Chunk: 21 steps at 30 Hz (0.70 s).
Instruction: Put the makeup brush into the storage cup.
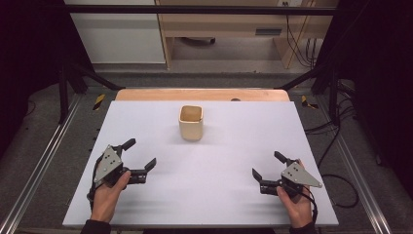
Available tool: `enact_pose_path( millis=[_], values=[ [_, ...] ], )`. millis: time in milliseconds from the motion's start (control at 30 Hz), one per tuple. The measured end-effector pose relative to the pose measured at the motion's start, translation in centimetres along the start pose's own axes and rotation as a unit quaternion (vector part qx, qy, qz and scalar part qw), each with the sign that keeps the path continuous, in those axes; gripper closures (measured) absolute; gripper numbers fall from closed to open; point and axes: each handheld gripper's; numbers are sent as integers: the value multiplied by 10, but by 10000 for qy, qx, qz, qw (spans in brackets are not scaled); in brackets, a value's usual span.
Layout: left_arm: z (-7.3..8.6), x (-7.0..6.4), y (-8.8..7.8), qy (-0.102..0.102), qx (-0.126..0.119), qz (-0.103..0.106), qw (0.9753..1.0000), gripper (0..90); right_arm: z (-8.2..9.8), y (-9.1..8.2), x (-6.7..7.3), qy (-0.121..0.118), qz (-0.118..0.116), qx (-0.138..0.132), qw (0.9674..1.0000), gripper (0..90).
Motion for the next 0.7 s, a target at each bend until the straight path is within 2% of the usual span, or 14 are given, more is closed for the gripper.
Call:
enact_pose_path(
  millis=[400, 567, 700],
  values=[
    [8, 11, -20, -50, -151, -130, 9998, 21, -2, -4, -4, 7, -47, 2, 10000, 33],
    [12, 11, -23, -27, -162, -253, 9995, 21, -2, -7, -8, 22, -30, -25, 10000, 34],
    [17, 9, -24, -15, -120, -256, 9996, 21, -1, -8, -9, 7, -49, -33, 10000, 34]
  ],
)
Point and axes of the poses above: each handheld gripper's, and its own axes: y roughly forward along the jaws, z roughly out of its underside, x roughly to its left, and after that the axes turned 7 degrees about y, right-handed
